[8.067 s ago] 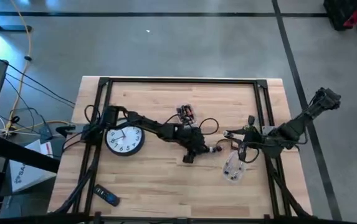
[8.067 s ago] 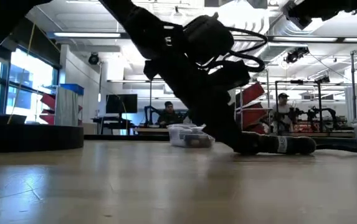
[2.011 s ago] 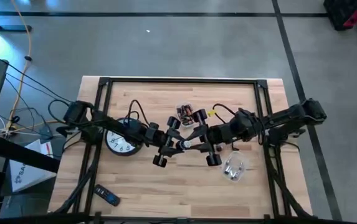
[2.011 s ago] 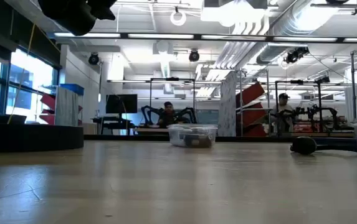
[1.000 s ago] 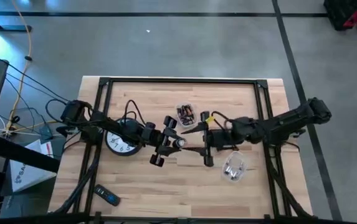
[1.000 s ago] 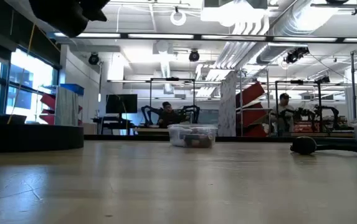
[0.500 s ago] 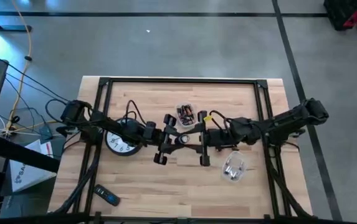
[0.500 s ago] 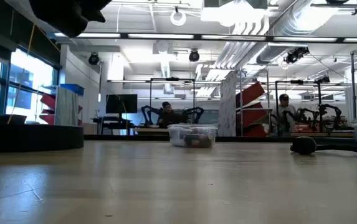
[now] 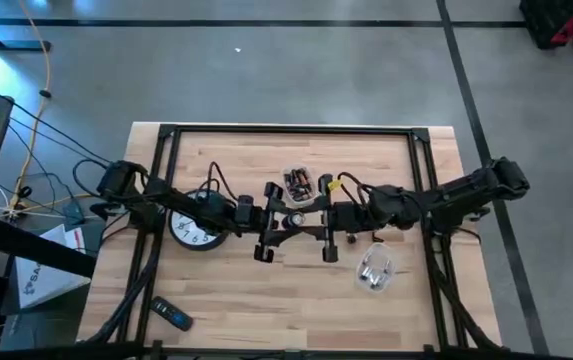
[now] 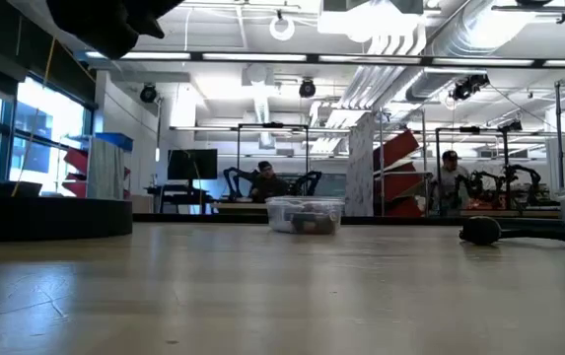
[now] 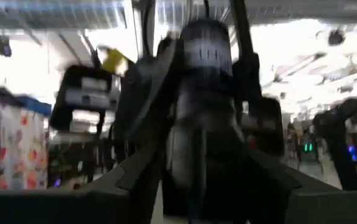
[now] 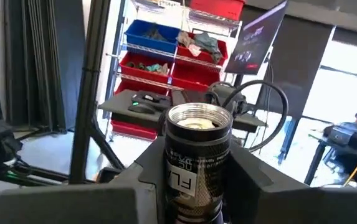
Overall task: Insert battery
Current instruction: Insert the battery holder into the black flashlight
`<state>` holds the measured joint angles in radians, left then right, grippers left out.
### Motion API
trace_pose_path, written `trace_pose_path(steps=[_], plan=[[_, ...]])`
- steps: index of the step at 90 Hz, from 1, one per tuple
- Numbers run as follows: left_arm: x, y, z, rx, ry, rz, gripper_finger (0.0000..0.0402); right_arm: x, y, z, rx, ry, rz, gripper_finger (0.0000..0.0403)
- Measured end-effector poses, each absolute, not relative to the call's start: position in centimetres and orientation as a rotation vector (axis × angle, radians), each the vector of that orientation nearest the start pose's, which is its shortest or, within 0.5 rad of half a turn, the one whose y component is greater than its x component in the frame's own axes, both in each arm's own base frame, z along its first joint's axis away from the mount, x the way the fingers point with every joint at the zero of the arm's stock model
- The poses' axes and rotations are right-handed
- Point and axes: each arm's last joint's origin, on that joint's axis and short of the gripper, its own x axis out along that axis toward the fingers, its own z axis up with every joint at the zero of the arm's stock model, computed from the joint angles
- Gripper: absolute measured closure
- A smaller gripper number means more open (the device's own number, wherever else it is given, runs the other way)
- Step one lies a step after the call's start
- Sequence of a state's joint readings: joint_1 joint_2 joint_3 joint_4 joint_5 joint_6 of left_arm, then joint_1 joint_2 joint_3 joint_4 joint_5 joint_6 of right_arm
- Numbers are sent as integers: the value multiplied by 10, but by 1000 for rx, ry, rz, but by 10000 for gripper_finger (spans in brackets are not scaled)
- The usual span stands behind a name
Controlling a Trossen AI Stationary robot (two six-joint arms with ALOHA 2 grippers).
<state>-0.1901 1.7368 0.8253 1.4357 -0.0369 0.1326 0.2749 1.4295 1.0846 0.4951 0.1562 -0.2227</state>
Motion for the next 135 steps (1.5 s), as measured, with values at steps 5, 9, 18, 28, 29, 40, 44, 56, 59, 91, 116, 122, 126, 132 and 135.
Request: trace_pose_path(steps=[5, 9, 18, 28, 29, 40, 44, 56, 59, 91, 116, 122, 126, 132, 135], plan=[[341, -64, 252, 76, -492, -111, 229, 316, 84, 353, -169, -126, 105, 322], [341, -64, 250, 77, -474, -109, 229, 315, 84, 350, -152, -90, 109, 322], [344, -64, 245, 83, -412, -103, 228, 314, 81, 343, -112, 3, 111, 322], [347, -64, 237, 91, -316, -83, 227, 314, 79, 333, -80, 108, 110, 322], [347, -64, 236, 92, -307, -81, 227, 313, 79, 332, -78, 119, 110, 322], [350, -64, 227, 82, -212, -71, 227, 312, 79, 320, -63, 205, 105, 322], [350, -64, 225, 73, -187, -73, 227, 312, 78, 315, -53, 217, 104, 322], [350, -66, 222, 25, -162, -78, 227, 309, 78, 298, -27, 252, 77, 322], [350, -67, 222, 23, -159, -77, 227, 308, 78, 294, -19, 251, 76, 322], [351, -69, 215, 13, -81, -56, 229, 305, 80, 280, 1, 189, 76, 322], [351, -69, 213, -8, -65, -62, 281, 305, 80, 280, -1, 192, 73, 317], [351, -69, 213, -6, -58, -61, 281, 305, 80, 279, -1, 195, 73, 306], [351, -69, 212, -5, -51, -61, 281, 305, 80, 279, -1, 194, 73, 302], [351, -69, 211, -6, -41, -58, 281, 305, 80, 280, -2, 192, 74, 299], [351, -69, 210, -5, -34, -55, 281, 305, 80, 280, -3, 191, 74, 299]])
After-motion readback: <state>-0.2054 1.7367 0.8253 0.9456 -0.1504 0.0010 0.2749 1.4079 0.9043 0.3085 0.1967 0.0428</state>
